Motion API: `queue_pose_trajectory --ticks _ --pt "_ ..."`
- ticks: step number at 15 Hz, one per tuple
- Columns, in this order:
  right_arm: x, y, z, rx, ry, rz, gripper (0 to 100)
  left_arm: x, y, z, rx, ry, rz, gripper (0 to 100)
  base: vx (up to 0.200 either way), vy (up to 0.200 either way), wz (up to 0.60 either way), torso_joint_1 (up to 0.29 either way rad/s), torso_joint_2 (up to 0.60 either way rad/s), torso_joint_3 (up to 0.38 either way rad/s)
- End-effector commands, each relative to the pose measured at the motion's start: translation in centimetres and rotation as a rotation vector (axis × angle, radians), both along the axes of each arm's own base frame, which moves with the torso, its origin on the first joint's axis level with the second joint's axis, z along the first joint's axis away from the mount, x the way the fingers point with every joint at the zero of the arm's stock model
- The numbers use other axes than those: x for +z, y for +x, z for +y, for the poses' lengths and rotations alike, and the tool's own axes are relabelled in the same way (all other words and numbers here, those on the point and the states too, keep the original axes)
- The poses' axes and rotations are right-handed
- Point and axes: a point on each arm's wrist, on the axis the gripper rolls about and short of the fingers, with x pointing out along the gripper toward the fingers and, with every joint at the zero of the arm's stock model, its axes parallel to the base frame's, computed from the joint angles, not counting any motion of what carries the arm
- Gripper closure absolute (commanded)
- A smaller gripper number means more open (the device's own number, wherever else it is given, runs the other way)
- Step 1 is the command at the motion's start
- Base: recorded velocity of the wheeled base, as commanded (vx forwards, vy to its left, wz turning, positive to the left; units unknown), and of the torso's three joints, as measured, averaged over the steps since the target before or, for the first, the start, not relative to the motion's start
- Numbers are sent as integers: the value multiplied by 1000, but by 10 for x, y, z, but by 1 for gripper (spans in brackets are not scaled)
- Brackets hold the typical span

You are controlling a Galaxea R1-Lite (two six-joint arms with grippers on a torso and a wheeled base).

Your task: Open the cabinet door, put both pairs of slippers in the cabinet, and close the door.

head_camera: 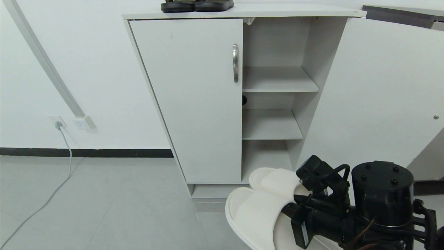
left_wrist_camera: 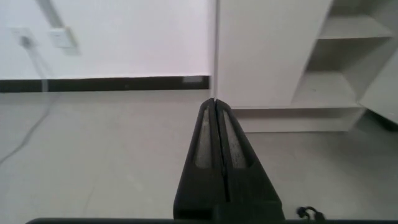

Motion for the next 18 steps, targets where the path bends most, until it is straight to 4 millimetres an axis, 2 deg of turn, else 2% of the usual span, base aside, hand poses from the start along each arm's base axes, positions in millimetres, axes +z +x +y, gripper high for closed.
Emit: queue_pose_trajectory --ticks 1,5,6,8,11,17,18 --pt "2 5 7 -39 8 -21 100 -1 0 0 -15 -11 6 100 0 0 0 0 0 0" --pt "10 44 45 -422 83 -70 100 -1 0 0 -18 -15 6 100 0 0 0 0 0 0" --pt "4 59 51 -532 62 -92 100 -1 0 0 -18 -17 6 100 0 0 0 0 0 0" --pt "-1 73 63 -659 51 -127 100 -1 0 0 -18 -17 4 100 0 0 0 0 0 0" --pt "-1 74 75 -682 83 -131 100 -1 0 0 -18 -17 6 100 0 0 0 0 0 0" --pt "-6 77 76 -685 73 -126 100 -1 1 0 -18 -15 7 100 0 -200 0 4 1 5" --pt "-8 78 77 -686 68 -125 100 -1 0 0 -20 -17 4 100 0 0 0 0 0 0"
